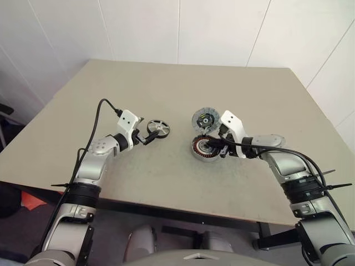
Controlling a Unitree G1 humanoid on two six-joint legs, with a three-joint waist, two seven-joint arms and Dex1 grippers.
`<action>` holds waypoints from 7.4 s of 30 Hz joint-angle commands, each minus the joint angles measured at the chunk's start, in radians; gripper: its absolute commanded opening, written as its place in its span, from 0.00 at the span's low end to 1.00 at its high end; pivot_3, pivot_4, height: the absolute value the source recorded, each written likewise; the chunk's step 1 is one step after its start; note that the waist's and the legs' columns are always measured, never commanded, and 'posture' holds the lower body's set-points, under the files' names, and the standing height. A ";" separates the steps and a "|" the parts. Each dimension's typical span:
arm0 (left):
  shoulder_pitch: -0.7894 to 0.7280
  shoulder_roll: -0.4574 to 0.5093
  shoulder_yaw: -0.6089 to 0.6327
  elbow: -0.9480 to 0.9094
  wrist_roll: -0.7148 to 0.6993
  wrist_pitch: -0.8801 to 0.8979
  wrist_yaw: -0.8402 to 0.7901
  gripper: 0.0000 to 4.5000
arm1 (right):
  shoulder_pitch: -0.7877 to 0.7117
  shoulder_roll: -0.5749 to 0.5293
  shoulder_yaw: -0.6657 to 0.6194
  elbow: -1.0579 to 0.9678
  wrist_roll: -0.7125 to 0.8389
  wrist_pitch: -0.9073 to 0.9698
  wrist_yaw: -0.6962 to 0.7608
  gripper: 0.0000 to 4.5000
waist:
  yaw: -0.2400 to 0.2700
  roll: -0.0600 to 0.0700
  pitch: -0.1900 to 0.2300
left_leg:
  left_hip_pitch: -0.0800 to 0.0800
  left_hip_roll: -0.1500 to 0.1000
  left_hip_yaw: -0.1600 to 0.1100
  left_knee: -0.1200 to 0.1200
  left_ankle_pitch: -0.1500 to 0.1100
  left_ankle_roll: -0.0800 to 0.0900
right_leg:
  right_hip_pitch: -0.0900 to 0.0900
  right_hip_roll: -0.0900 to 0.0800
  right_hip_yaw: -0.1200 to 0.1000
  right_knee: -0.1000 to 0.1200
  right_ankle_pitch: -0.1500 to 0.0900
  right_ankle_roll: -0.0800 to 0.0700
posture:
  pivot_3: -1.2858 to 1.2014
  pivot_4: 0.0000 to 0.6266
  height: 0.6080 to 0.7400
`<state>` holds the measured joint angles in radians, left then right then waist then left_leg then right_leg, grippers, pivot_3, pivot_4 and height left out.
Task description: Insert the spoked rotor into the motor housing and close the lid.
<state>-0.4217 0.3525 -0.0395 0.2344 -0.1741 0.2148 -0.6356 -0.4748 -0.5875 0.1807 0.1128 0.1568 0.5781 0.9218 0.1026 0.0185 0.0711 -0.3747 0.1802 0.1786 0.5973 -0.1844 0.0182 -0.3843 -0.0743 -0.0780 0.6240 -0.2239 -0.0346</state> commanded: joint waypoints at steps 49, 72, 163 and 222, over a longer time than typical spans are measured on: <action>-0.013 0.007 0.020 -0.017 -0.003 -0.015 0.008 1.00 | -0.030 0.020 0.002 -0.018 -0.003 -0.002 -0.025 0.01 | -0.002 0.000 0.000 | 0.006 0.000 0.000 -0.001 0.000 0.000 | 0.007 0.000 0.000 -0.002 0.000 0.001 | 0.52 0.00 1.00; -0.019 0.012 0.023 -0.003 -0.002 -0.023 0.006 1.00 | -0.008 0.043 0.009 -0.021 -0.007 0.032 -0.061 0.01 | -0.007 -0.001 0.000 | 0.007 0.000 0.000 -0.002 0.000 -0.001 | 0.006 0.000 0.000 -0.001 -0.002 0.004 | 0.52 0.00 1.00; -0.415 -0.372 0.422 0.304 -0.750 1.122 0.414 0.39 | -0.171 -0.202 -0.141 0.348 -0.148 -0.210 -0.169 0.00 | 0.004 -0.002 0.001 | -0.004 -0.004 -0.001 0.000 -0.001 0.005 | -0.001 0.000 0.000 -0.003 0.000 0.000 | 0.52 0.00 1.00; -0.347 -0.288 0.305 0.087 -0.583 0.999 0.150 0.87 | 0.006 -0.266 -0.204 0.024 -0.075 -0.135 -0.062 0.00 | 0.025 -0.002 0.001 | -0.006 -0.006 -0.002 0.000 -0.002 0.012 | -0.001 -0.003 0.000 -0.004 0.000 0.000 | 0.52 0.00 1.00</action>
<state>-0.7867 0.0460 0.2549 0.4113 -0.7278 1.2218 -0.4659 -0.5033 -0.8139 0.0118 0.2585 0.0461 0.4213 0.8127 0.1275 0.0166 0.0722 -0.3809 0.1743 0.1769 0.5968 -0.1868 0.0300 -0.3854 -0.0770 -0.0779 0.6196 -0.2241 -0.0346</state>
